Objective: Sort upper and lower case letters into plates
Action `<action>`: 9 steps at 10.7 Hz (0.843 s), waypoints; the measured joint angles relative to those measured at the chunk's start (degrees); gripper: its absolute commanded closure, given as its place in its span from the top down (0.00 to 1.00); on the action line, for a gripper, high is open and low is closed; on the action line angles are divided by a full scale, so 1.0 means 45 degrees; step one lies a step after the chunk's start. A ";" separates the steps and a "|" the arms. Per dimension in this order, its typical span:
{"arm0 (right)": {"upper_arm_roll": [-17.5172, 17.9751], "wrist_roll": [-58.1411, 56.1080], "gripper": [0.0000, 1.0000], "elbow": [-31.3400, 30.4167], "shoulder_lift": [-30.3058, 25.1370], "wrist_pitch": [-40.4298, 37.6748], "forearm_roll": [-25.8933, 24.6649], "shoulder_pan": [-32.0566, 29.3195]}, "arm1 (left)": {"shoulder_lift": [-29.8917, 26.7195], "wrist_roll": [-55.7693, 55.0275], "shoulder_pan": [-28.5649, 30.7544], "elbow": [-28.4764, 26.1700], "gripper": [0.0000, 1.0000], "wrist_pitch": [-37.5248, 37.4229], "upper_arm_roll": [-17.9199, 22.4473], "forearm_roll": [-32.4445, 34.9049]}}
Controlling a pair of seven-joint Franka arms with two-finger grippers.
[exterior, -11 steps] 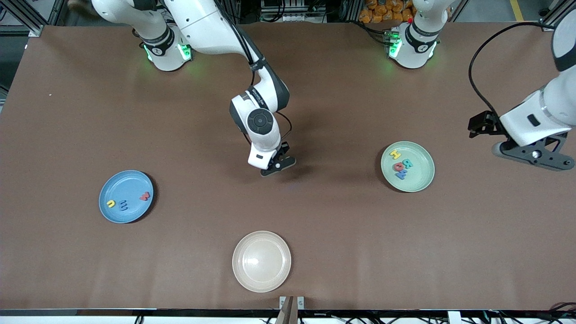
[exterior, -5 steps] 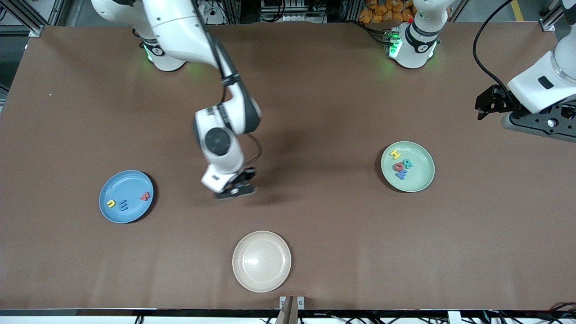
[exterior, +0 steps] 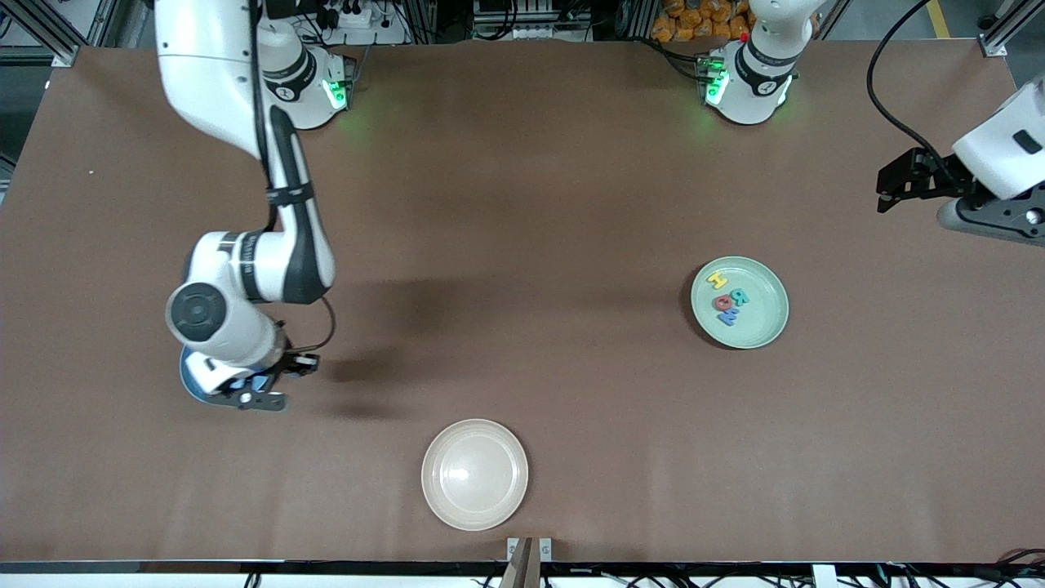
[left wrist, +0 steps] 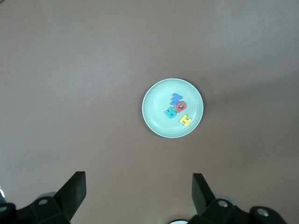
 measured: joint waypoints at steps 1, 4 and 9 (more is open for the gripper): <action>0.0052 -0.0850 0.00 -0.0040 0.0039 -0.0158 0.0002 -0.0768 | -0.0251 0.0007 -0.1403 -0.0076 1.00 -0.0022 0.1755 -0.0229; 0.1459 -0.2605 0.96 -0.0049 0.0051 -0.0682 0.0035 -0.3335 | -0.0480 0.0019 -0.4416 -0.0264 1.00 -0.0027 0.5033 -0.0307; 0.5392 -0.2509 1.00 -0.0321 -0.1931 -0.1037 -0.2570 -0.6676 | -0.1060 0.0003 -0.6282 -0.1023 1.00 0.0099 0.7079 -0.0672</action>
